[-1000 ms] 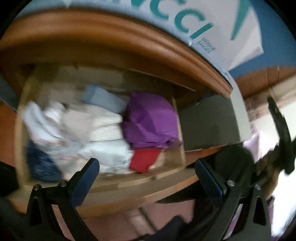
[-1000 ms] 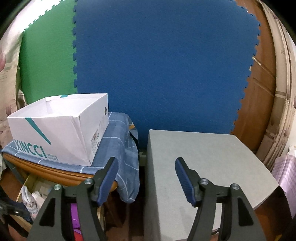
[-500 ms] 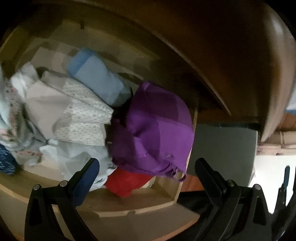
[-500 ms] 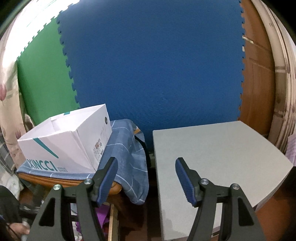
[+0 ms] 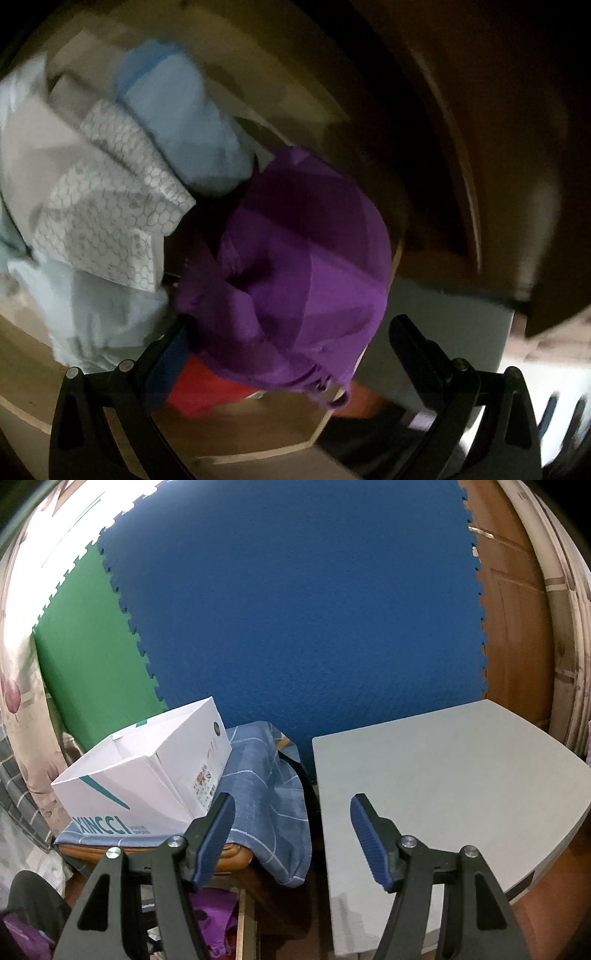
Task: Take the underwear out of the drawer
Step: 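Reach the left gripper into the drawer toward the purple cloth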
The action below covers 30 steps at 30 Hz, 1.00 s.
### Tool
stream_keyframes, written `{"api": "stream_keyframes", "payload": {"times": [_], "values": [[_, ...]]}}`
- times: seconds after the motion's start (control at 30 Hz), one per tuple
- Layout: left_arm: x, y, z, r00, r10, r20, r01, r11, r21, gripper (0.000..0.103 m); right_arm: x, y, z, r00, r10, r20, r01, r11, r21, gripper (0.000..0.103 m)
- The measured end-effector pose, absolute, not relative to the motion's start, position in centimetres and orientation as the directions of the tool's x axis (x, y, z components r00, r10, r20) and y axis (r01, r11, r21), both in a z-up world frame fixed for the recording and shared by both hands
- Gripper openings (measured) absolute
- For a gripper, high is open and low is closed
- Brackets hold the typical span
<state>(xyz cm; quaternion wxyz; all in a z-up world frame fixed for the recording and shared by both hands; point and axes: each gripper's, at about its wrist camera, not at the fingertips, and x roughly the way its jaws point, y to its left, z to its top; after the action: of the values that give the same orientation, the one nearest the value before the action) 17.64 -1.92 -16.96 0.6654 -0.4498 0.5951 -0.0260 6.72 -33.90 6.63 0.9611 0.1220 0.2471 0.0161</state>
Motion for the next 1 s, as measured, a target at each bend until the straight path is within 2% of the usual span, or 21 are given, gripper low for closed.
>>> {"api": "stream_keyframes", "payload": {"times": [0.2, 0.37, 0.43, 0.47, 0.63, 0.7, 0.8, 1.0], "values": [[17.7, -2.1, -18.9, 0.379, -0.590, -0.712, -0.592, 0.437, -0.677, 0.102, 6.8, -34.5, 6.4, 0.871, 0.114, -0.478, 0.026, 0.961, 0.277, 0.068], [18.3, -2.4, -19.7, 0.352, -0.604, -0.715, -0.588, 0.452, -0.671, 0.100, 7.0, -35.2, 6.0, 0.868, 0.128, -0.480, 0.032, 0.949, 0.312, 0.069], [18.4, -2.6, -19.5, 0.340, -0.601, -0.724, -0.576, 0.475, -0.665, 0.090, 7.1, -35.6, 5.9, 0.866, 0.132, -0.483, 0.038, 0.945, 0.326, 0.069], [18.5, -2.6, -19.3, 0.334, -0.599, -0.728, -0.563, 0.493, -0.664, 0.079, 7.1, -35.7, 5.8, 0.864, 0.134, -0.484, 0.040, 0.942, 0.333, 0.069], [18.3, -2.5, -17.7, 0.318, -0.594, -0.738, -0.489, 0.564, -0.665, 0.053, 7.2, -35.8, 5.6, 0.861, 0.135, -0.490, 0.046, 0.939, 0.340, 0.069], [17.8, -2.0, -17.1, 0.316, -0.602, -0.734, -0.469, 0.573, -0.672, 0.040, 7.2, -35.8, 5.6, 0.860, 0.134, -0.492, 0.048, 0.940, 0.339, 0.069], [17.1, -1.3, -15.9, 0.326, -0.623, -0.711, -0.432, 0.571, -0.698, 0.025, 7.3, -35.8, 5.5, 0.858, 0.131, -0.496, 0.052, 0.940, 0.338, 0.069], [16.1, -0.4, -14.2, 0.332, -0.640, -0.693, -0.363, 0.591, -0.720, 0.019, 7.4, -35.7, 5.4, 0.855, 0.129, -0.502, 0.058, 0.939, 0.340, 0.069]]}}
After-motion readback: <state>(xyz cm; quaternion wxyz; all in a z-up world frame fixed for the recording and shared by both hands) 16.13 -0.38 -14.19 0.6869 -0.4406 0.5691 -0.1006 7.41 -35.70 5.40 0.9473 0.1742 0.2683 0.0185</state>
